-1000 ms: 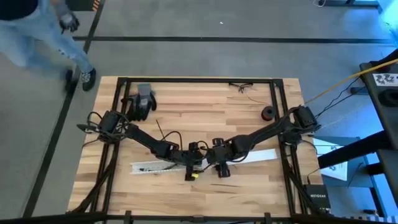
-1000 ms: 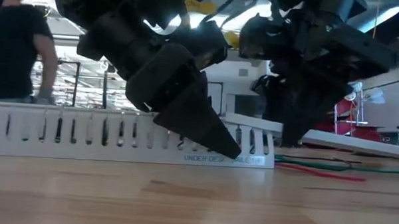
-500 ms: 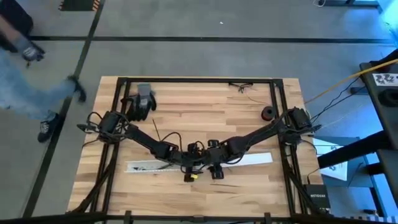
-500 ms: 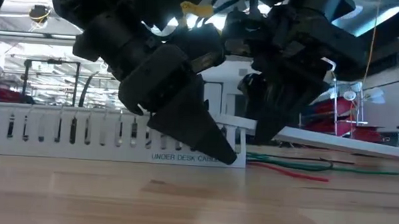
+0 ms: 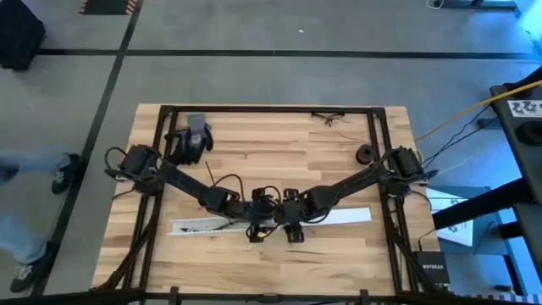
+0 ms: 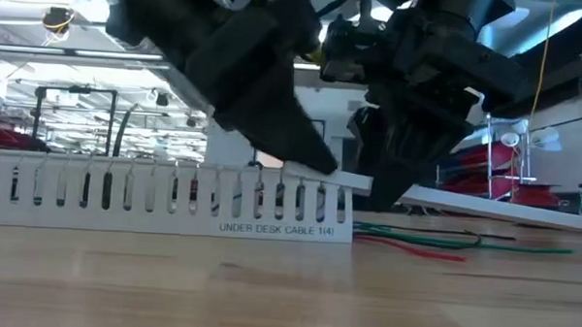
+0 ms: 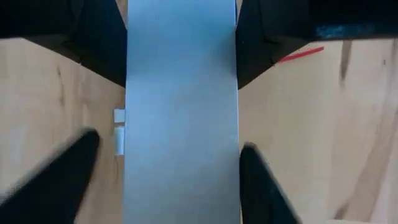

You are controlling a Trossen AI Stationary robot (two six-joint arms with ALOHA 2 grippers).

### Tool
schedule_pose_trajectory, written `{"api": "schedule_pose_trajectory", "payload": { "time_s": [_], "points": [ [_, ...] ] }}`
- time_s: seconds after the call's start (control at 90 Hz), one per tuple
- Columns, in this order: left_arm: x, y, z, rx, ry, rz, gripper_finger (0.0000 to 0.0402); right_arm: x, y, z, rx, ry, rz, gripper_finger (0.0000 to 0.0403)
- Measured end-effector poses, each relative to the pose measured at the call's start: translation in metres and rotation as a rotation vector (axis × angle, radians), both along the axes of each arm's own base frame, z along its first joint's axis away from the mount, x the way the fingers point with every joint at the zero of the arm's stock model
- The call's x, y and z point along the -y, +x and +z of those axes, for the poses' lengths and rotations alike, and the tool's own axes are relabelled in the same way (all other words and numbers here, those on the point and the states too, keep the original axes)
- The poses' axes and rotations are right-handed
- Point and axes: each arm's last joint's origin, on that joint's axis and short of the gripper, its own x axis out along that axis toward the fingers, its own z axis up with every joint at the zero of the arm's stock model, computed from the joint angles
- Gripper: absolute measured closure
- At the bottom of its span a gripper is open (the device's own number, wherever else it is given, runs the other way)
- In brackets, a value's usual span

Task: Ziptie cables
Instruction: Close the white cable duct

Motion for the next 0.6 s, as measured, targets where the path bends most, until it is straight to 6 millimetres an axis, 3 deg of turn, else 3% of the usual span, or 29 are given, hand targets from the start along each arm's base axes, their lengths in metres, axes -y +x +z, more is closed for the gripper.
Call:
{"api": "schedule_pose_trajectory", "payload": {
  "time_s": [0.267, 0.489, 0.6],
  "points": [
    [0.001, -0.014, 0.019, -0.036, 0.02, 0.005, 0.0086, -0.002, -0.007, 0.047, -0.024, -0.055, 0.004, 0.0173],
    [0.003, -0.017, 0.016, -0.066, 0.019, 0.017, 0.0086, 0.001, -0.01, 0.051, -0.017, -0.121, -0.016, 0.0173],
    [0.004, -0.02, 0.02, -0.073, 0.012, 0.021, 0.0086, 0.007, -0.01, 0.043, -0.046, -0.124, 0.0, 0.0173]
  ]
}}
